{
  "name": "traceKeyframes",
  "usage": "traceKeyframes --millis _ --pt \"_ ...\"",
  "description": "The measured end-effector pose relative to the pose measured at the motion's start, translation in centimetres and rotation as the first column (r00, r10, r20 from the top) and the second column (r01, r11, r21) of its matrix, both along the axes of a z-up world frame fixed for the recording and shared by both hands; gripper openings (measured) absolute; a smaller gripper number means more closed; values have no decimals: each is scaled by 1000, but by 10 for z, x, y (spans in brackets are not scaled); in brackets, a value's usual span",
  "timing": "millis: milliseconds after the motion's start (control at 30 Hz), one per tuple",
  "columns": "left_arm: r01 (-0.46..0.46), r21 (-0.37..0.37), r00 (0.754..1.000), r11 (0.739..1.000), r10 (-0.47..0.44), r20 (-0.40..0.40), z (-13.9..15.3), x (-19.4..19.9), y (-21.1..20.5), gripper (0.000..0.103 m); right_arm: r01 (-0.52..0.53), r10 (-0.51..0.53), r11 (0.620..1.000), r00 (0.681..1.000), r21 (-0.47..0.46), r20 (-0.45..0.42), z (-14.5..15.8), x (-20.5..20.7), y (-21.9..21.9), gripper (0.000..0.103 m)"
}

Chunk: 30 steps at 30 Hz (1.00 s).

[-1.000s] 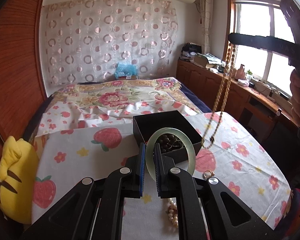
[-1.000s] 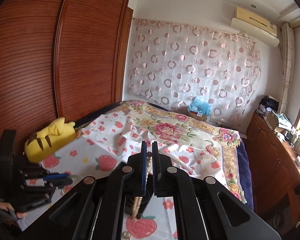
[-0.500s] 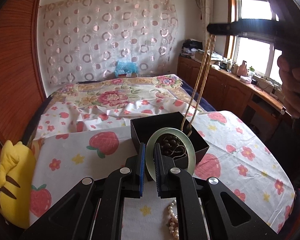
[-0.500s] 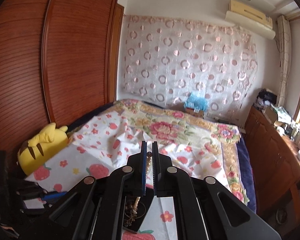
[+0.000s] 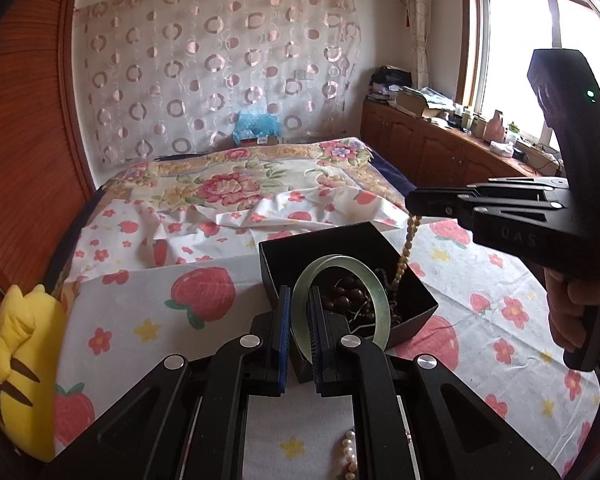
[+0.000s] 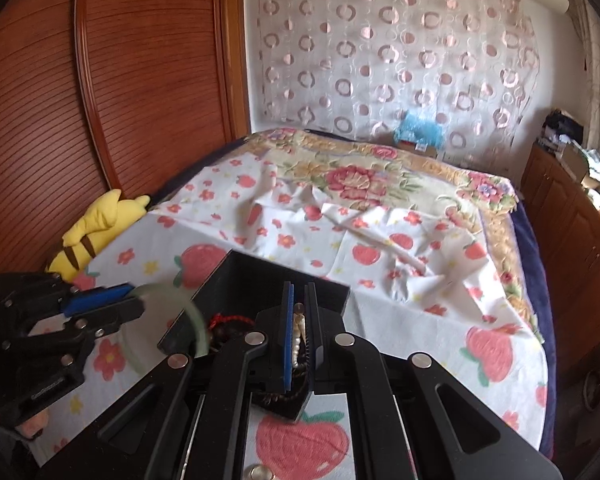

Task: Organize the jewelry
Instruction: 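Lower the bangle into the box with the left tool while the right tool lowers the necklace in, then move both open tools from the box back to the remaining jewelry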

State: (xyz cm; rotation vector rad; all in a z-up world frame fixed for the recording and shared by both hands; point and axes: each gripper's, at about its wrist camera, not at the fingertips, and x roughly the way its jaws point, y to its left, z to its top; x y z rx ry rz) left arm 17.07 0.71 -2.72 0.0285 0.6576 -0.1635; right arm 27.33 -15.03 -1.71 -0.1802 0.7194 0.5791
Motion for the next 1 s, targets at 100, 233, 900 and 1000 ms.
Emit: traceKeyframes --millis 100,233,900,1000 --pt "-2 7 1000 1000 2 -8 -3 7 -4 8 -5 5 1000 1000 20 -7 -2 -4 -6 7" --pt "-4 12 1000 1000 4 -14 -5 17 -7 8 -7 7 1000 1000 18 -3 0 -10 -14 7" --pt "-9 53 999 999 11 -36 -18 44 -21 8 -64 62 995 998 78 30 17 -22 -20 25" --pt "-10 51 999 999 12 -39 -19 45 -20 8 -55 54 994 998 89 23 19 -20 -21 38"
